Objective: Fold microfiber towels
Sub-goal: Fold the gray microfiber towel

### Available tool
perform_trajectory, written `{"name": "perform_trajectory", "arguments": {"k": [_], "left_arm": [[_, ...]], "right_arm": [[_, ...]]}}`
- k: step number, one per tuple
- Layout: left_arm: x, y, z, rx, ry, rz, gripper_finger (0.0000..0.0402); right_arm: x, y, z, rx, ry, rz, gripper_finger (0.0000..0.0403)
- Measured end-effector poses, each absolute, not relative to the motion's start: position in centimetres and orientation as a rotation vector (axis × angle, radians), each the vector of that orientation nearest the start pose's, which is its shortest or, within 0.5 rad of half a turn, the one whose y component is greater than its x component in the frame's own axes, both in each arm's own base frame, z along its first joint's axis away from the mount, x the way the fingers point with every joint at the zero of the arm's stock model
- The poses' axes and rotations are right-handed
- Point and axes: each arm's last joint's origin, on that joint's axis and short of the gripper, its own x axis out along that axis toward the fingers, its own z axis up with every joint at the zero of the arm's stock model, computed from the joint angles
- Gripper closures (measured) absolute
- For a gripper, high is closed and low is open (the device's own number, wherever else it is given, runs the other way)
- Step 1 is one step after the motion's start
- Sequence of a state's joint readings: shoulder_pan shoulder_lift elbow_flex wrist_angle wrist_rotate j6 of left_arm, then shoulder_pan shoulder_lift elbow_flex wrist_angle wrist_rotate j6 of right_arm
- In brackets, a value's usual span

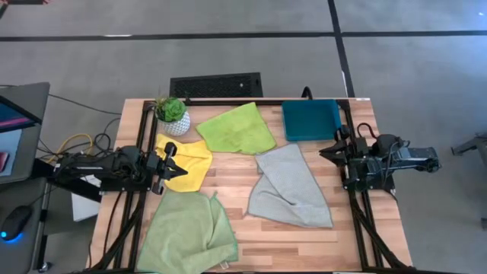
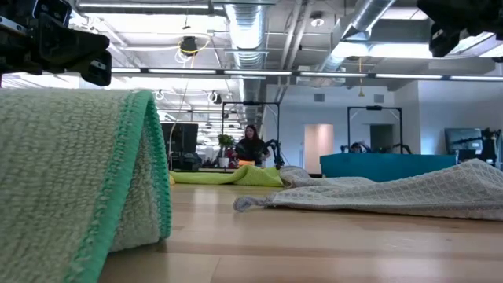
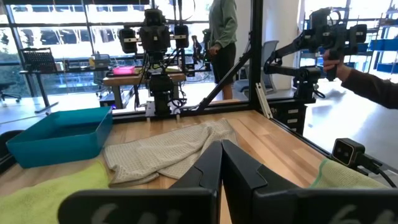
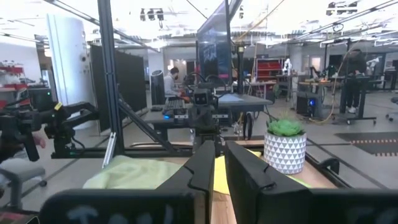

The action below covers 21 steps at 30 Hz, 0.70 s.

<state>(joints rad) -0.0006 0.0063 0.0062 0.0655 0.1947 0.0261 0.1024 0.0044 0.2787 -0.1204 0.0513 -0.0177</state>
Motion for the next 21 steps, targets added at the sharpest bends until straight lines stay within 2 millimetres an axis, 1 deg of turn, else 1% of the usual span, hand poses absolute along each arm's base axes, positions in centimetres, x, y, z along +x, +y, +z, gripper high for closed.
{"name": "perform_trajectory", "arguments": {"k": [10,13,15,19,21], "left_arm": [[9.7,-0.5,17.1,0.041,-0.069,-0.184,0.0401],[9.7,-0.3,17.4,0.054,-0.083,-0.104,0.0401],[9.6,-0.1,17.7,0.041,-0.076,-0.027,0.0401],[9.2,0.1,20.5,0.061,-0.137,0.023,0.0401],[9.2,0.1,21.7,0.088,-0.123,0.029,0.0401]], "right_arm": [[7.1,0.6,24.3,-0.024,-0.152,0.051,0.034],[7.2,0.6,24.1,-0.015,-0.136,0.051,0.0342],[7.2,0.6,24.1,-0.015,-0.137,0.051,0.0352],[7.1,0.5,24.3,-0.036,-0.141,0.025,0.0392],[7.0,0.5,24.6,-0.043,-0.148,0.012,0.0392]]}}
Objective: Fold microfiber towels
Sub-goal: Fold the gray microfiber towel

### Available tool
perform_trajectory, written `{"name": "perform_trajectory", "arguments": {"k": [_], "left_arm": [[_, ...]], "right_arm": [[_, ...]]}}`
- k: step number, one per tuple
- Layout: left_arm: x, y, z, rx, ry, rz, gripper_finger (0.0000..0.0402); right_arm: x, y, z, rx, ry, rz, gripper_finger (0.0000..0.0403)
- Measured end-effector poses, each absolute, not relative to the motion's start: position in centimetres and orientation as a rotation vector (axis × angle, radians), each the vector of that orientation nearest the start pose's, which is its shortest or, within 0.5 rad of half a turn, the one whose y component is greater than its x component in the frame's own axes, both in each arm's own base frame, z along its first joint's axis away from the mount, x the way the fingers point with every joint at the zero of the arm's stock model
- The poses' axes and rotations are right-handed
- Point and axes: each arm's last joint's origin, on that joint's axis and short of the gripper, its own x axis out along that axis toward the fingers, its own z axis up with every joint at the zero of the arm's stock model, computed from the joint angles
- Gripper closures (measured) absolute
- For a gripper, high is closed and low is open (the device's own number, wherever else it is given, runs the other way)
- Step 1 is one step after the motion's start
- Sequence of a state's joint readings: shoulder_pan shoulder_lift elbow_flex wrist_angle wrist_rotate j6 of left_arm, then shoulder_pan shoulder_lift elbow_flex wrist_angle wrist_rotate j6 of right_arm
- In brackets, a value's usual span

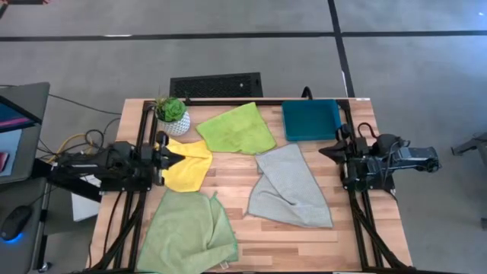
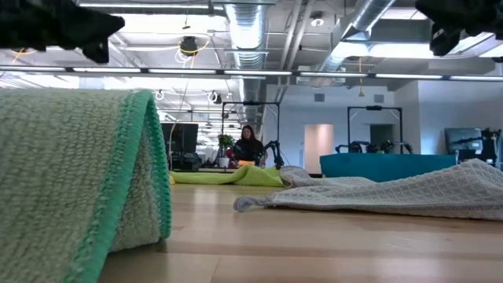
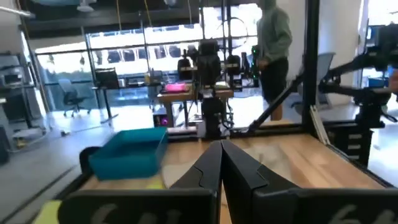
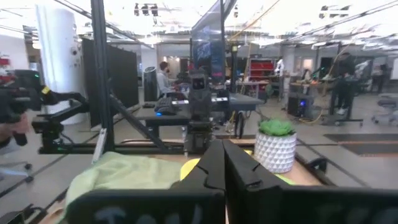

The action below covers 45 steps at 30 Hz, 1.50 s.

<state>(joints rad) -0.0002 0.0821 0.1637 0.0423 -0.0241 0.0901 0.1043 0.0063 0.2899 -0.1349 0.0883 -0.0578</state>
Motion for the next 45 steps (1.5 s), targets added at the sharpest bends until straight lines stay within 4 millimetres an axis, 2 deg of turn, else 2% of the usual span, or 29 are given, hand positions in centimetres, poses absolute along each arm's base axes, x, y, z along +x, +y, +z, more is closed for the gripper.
{"name": "perform_trajectory", "arguments": {"k": [5,11,17,22,27,35,41,45], "left_arm": [[10.4,0.3,23.8,0.118,0.033,0.098,0.0401],[13.8,0.4,25.9,0.124,0.201,0.118,0.0401],[17.0,0.4,27.3,0.043,0.285,0.124,0.0401],[18.5,0.2,27.9,-0.027,0.308,0.091,0.0401],[19.1,0.1,27.6,-0.04,0.339,0.037,0.0401],[19.3,0.1,27.3,-0.073,0.355,0.044,0.0401],[19.3,0.1,27.3,-0.074,0.355,0.044,0.0401],[19.3,0.1,27.3,-0.074,0.354,0.044,0.0401]], "right_arm": [[6.6,0.3,25.2,-0.031,-0.101,-0.046,0.0396],[6.6,-0.1,26.2,0.075,0.083,-0.156,0.0398],[8.3,0.1,26.8,0.171,0.306,-0.197,0.04],[10.1,0.3,26.4,0.224,0.514,-0.241,0.0399],[11.9,0.7,25.6,0.248,0.616,-0.189,0.0381],[14.7,1.0,25.8,0.315,0.535,-0.192,0.0329],[15.9,1.0,24.9,0.448,0.585,-0.258,0.0279],[16.8,0.3,24.0,0.558,0.622,-0.355,0.0247]]}}
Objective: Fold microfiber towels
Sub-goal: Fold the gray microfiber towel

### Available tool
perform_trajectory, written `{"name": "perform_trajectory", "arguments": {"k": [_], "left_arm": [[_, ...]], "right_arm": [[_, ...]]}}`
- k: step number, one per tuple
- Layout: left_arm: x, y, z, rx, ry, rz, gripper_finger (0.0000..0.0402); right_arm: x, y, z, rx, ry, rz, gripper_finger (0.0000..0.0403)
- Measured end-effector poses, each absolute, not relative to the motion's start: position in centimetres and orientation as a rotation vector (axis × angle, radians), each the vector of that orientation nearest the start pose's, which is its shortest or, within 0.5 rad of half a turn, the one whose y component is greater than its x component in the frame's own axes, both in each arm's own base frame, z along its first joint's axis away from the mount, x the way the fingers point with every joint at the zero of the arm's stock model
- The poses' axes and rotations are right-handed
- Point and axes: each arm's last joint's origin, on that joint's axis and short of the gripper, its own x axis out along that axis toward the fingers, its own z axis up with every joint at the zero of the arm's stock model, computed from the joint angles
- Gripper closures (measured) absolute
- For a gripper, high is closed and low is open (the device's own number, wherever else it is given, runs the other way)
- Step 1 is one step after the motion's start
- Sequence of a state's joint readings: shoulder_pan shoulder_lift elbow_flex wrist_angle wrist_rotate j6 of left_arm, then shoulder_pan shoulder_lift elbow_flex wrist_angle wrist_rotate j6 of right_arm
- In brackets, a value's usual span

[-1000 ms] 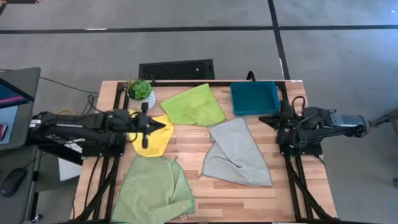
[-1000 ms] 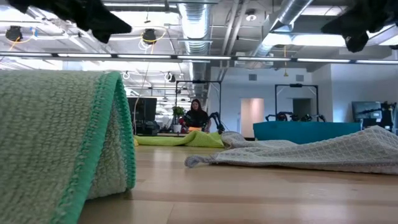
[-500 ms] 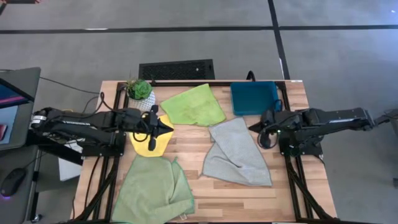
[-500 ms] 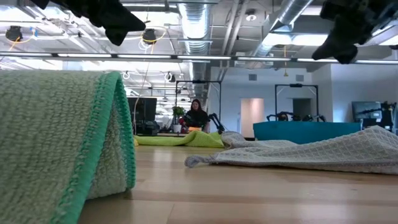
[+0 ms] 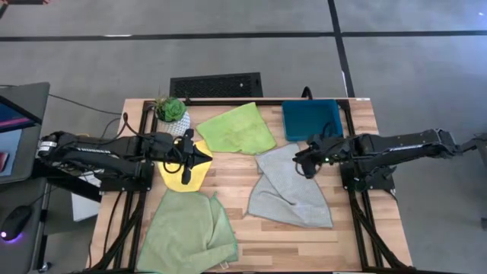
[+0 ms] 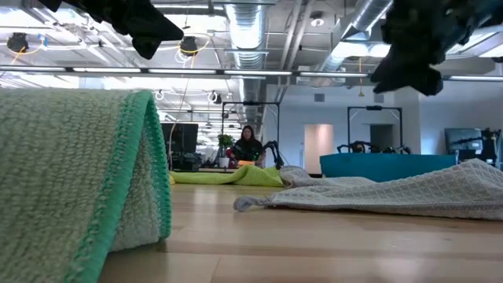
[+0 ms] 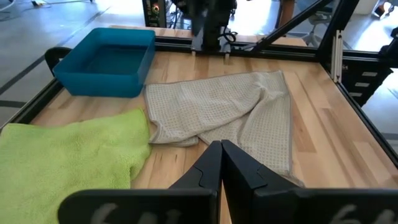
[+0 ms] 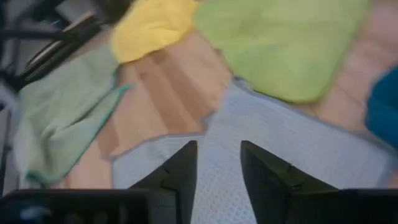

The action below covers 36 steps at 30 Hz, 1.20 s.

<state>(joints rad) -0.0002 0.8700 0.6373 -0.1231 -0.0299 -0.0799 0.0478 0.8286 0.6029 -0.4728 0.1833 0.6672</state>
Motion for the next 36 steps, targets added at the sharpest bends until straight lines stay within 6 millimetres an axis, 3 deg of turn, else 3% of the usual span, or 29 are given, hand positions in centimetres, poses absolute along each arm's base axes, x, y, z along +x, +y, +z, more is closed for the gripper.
{"name": "perform_trajectory", "arguments": {"k": [4,9,18,36], "left_arm": [[19.3,0.1,27.3,-0.074,0.355,0.043,0.0401],[19.3,0.1,27.3,-0.097,0.355,0.046,0.0401],[19.3,0.0,27.3,-0.121,0.356,0.017,0.0401],[19.3,0.0,27.3,-0.118,0.357,0.016,0.0401]], "right_arm": [[17.1,-1.0,22.8,0.69,0.683,-0.507,0.023],[17.4,-2.6,21.3,0.729,0.79,-0.608,0.0228],[18.7,-4.6,19.1,0.65,0.921,-0.632,0.0236],[21.8,-4.5,15.2,0.485,1.052,-0.536,0.0247]]}}
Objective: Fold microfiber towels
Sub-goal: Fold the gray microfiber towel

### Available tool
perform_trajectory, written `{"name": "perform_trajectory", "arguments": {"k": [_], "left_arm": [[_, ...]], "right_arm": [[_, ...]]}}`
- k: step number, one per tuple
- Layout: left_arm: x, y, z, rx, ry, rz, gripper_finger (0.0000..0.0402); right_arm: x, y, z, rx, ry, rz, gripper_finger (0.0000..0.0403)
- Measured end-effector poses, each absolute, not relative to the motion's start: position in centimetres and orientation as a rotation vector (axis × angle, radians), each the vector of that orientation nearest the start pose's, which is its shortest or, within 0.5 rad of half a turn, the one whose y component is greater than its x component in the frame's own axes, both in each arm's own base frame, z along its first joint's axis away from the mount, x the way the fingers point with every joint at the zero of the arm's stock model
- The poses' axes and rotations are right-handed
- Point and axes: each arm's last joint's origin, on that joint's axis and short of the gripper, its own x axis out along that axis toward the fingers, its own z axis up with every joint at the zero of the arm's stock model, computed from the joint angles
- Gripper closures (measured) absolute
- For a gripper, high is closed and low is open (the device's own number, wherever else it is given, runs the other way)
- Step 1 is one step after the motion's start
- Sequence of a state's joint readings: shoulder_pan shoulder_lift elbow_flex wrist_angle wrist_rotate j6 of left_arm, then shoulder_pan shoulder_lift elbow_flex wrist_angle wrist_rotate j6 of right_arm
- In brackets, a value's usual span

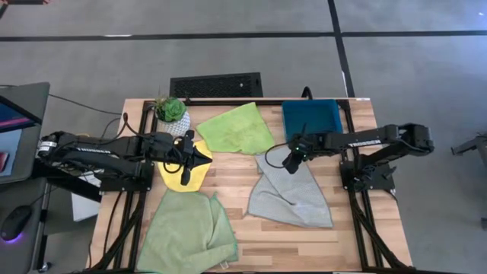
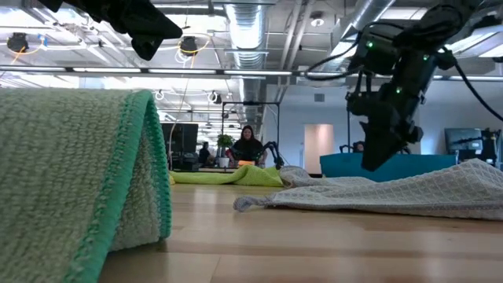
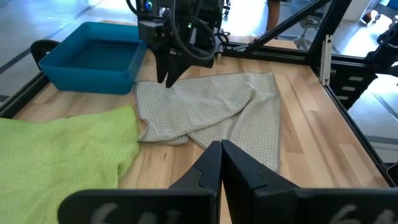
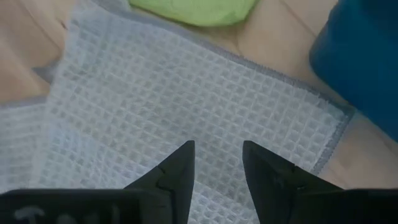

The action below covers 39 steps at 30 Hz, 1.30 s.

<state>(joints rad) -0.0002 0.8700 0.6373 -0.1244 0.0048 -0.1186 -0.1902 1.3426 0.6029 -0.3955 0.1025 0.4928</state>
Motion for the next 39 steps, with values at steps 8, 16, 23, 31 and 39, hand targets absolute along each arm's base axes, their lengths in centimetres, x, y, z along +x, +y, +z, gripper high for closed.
{"name": "perform_trajectory", "arguments": {"k": [8,16,23,31,39], "left_arm": [[19.3,0.0,27.3,-0.117,0.358,0.016,0.0401],[19.2,0.0,27.1,-0.117,0.379,0.017,0.0401],[19.1,0.0,26.9,-0.118,0.411,0.019,0.0401],[19.1,0.0,26.9,-0.119,0.409,0.02,0.0401],[19.1,0.0,26.9,-0.12,0.408,0.02,0.0401]], "right_arm": [[22.2,-4.6,13.2,0.452,1.154,-0.534,0.0256],[22.4,-3.8,12.6,0.465,1.216,-0.47,0.0263],[22.3,-1.5,12.8,0.423,1.246,-0.369,0.0267],[22.3,1.3,12.8,0.464,1.287,-0.241,0.027],[22.0,4.3,13.0,0.413,1.317,-0.021,0.0271]]}}
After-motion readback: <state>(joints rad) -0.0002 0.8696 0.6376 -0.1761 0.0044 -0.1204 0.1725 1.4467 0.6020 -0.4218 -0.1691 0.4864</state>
